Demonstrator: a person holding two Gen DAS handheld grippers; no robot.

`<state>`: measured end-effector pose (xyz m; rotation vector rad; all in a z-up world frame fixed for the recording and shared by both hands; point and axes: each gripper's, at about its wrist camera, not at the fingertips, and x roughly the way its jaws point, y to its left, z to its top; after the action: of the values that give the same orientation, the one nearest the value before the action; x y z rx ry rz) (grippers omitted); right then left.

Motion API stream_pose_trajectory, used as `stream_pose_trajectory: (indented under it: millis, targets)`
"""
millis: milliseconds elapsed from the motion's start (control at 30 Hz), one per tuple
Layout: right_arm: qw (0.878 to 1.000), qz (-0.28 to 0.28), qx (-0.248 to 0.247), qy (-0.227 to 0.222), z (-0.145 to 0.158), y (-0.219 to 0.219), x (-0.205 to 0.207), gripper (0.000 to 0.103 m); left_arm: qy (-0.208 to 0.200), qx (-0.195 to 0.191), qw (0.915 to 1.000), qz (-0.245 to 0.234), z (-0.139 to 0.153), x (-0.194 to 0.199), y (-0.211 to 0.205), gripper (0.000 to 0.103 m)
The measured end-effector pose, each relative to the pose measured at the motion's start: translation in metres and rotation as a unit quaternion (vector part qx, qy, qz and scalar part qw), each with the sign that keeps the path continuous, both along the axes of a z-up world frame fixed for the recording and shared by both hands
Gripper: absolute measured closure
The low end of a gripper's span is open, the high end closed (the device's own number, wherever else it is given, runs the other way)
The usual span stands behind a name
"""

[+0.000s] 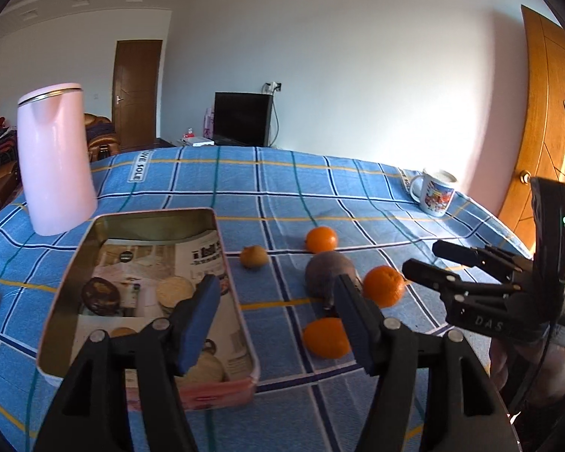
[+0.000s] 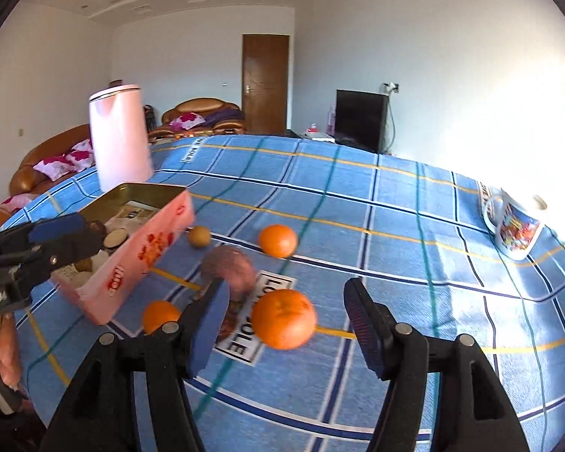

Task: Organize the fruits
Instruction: 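Grasp a tangerine with the left tool while the right tool grasps the large orange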

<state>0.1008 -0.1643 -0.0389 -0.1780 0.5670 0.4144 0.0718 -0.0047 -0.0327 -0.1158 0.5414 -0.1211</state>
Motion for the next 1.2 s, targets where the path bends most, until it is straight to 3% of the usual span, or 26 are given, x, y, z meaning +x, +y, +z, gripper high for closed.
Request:
stream_pose_trajectory:
  millis: [467, 533, 633, 833, 1067, 1200]
  targets:
    - [0.994, 0.015, 0.011, 0.105, -0.022, 0.001, 0.033, 0.038, 0.063, 0.031, 0.9948, -0.073, -0.026, 0.021, -0.05, 0.043]
    - [0.993, 0.018, 0.013, 0.12, -0.026, 0.0, 0.036, 0.043, 0.066, 0.041, 0.9944, -0.072, -0.028, 0.023, -0.051, 0.044]
    - [0.992, 0.025, 0.012, 0.12, -0.026, 0.001, 0.035, 0.046, 0.064, 0.05, 0.9942, -0.07, -0.026, 0.021, -0.052, 0.049]
    - [0.993, 0.023, 0.015, 0.116, -0.024, 0.0, 0.034, 0.049, 0.06, 0.051, 0.9921, -0.097, -0.025, 0.019, -0.063, 0.049]
    - [0.993, 0.021, 0.02, 0.115, -0.024, -0.003, 0.034, 0.049, 0.067, 0.001, 0.9918, -0.109, -0.023, 0.017, -0.051, 0.049]
    - [0.993, 0.019, 0.017, 0.112, -0.023, -0.002, 0.034, 0.049, 0.069, 0.007, 0.9931, -0.094, -0.025, 0.017, -0.044, 0.049]
